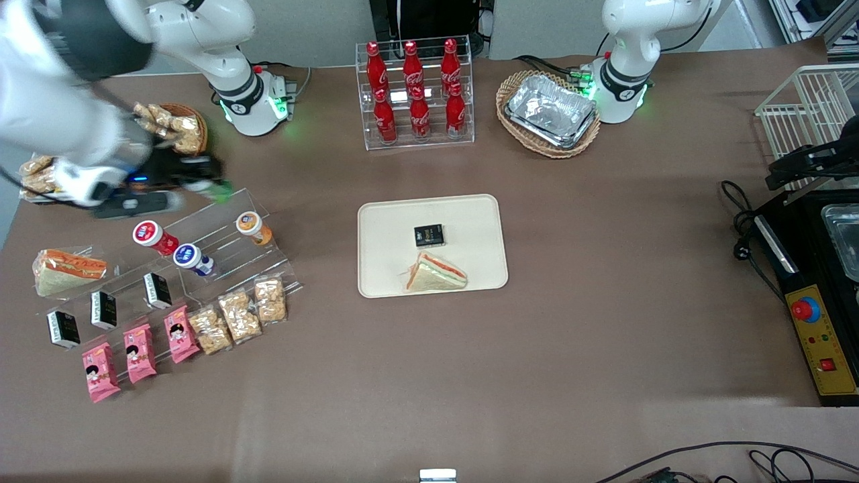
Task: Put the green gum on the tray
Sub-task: 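Lift the green-labelled bottle off the rack with the right gripper, then carry the bottle over the cream tray and set it down, opening the gripper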
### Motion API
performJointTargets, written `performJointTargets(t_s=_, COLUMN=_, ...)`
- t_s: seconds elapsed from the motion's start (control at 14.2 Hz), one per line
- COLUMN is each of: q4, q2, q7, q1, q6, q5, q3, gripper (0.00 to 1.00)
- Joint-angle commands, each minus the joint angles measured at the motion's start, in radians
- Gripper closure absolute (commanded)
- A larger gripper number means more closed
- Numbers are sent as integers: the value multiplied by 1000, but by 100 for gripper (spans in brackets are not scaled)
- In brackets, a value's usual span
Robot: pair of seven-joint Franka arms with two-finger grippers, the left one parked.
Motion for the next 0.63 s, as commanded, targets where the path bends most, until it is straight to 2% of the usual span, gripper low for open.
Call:
performJointTargets(t_s=0.0, q4=-27, q2=53, q7=210, q1=166, q6=108, q5=14, q3=-7, gripper=50)
performJointTargets(t_s=0.28, q4=-157, q2=118, q7=404, q1=338, q6=358, q5=12, q3=-9, gripper=50)
performJointTargets(t_s=0.56, q4=-280, q2=202, q7=468, q1=424, q6=622, q5=10, q3=-9, gripper=50)
